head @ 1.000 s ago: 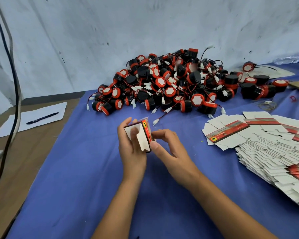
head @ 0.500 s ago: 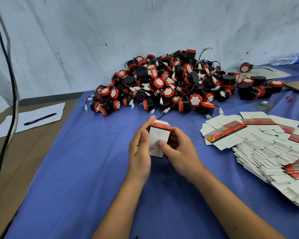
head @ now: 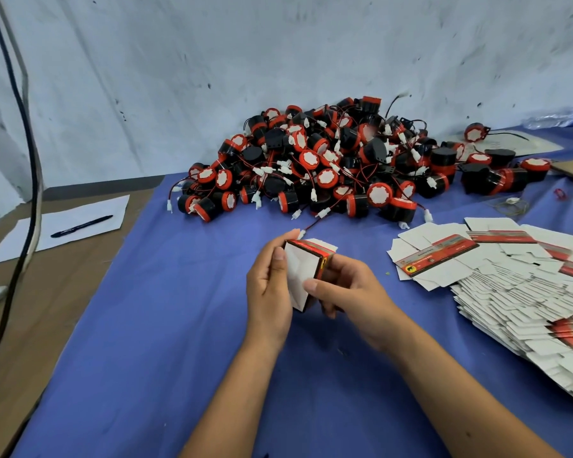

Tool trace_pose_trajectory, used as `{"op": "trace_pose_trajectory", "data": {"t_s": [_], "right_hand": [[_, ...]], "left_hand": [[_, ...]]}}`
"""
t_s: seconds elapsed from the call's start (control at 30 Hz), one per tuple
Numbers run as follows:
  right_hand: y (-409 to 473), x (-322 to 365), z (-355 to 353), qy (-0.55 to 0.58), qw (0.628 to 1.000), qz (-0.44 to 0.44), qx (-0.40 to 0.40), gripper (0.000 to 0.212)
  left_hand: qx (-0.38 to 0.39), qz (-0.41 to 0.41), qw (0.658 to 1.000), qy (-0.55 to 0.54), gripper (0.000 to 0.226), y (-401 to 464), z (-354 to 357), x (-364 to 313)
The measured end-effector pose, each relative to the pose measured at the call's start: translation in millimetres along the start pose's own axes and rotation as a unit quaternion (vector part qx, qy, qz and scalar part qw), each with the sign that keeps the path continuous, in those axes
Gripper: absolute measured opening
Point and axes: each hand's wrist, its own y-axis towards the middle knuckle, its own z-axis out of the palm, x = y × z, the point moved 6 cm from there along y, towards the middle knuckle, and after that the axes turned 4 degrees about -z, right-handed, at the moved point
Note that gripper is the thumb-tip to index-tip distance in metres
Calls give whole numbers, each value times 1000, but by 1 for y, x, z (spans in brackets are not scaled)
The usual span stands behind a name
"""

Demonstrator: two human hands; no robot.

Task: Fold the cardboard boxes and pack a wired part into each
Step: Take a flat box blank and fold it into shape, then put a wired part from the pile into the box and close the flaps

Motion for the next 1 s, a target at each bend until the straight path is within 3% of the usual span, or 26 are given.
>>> {"op": "trace_pose_trajectory", "data": {"t_s": [0.1, 0.17, 0.2, 0.27, 0.3, 0.33, 0.4, 0.43, 0.5, 0.6, 0.67, 0.73, 0.83, 0.93, 1.0], "right_hand": [[-1, 4, -2, 8, 1000, -5, -6, 31], [-2, 10, -7, -74, 995, -52, -52, 22], [-3, 14, -11, -188, 974, -93, -81, 15], [-3, 22, -10, -464, 863, -163, -115, 17], [-2, 23, -8, -534, 820, -182, -100, 18], [0, 23, -5, -550, 811, -187, -70, 19], [1, 22, 1, -494, 847, -197, -14, 30], [1, 24, 1, -447, 871, -202, -14, 37], [7, 32, -14, -379, 895, -215, -92, 39], [37, 41, -65, -466, 832, -178, -243, 25], [71, 38, -101, -616, 747, -62, -240, 33], [95, 30, -140, -682, 697, 65, -209, 56], [112, 15, -171, -662, 717, 174, -132, 86], [115, 17, -157, -671, 720, 128, -122, 69], [107, 21, -130, -666, 732, 84, -114, 67]], "left_hand": [[12, -4, 1000, -5, 37, 0, 2, 3], [19, -9, 1000, 11, 37, 0, 3, 5], [22, -13, 999, 24, 39, 1, 4, 6], [32, -17, 999, 41, 43, 1, 6, 8], [42, -27, 998, 41, 45, 1, 8, 10], [52, -41, 997, 48, 47, 0, 9, 14], [41, -62, 993, 96, 44, 1, 8, 22], [16, -66, 989, 128, 40, 3, 4, 26], [-44, -77, 981, 173, 35, 9, -9, 31], [-53, -72, 966, 242, 29, 17, -14, 34], [-39, -68, 960, 268, 37, 17, -15, 35], [-36, -79, 961, 262, 39, 16, -16, 35], [-35, -88, 964, 249, 34, 16, -13, 32], [-56, -85, 969, 225, 17, 19, -17, 32], [-80, -84, 971, 207, 18, 21, -22, 33]]}}
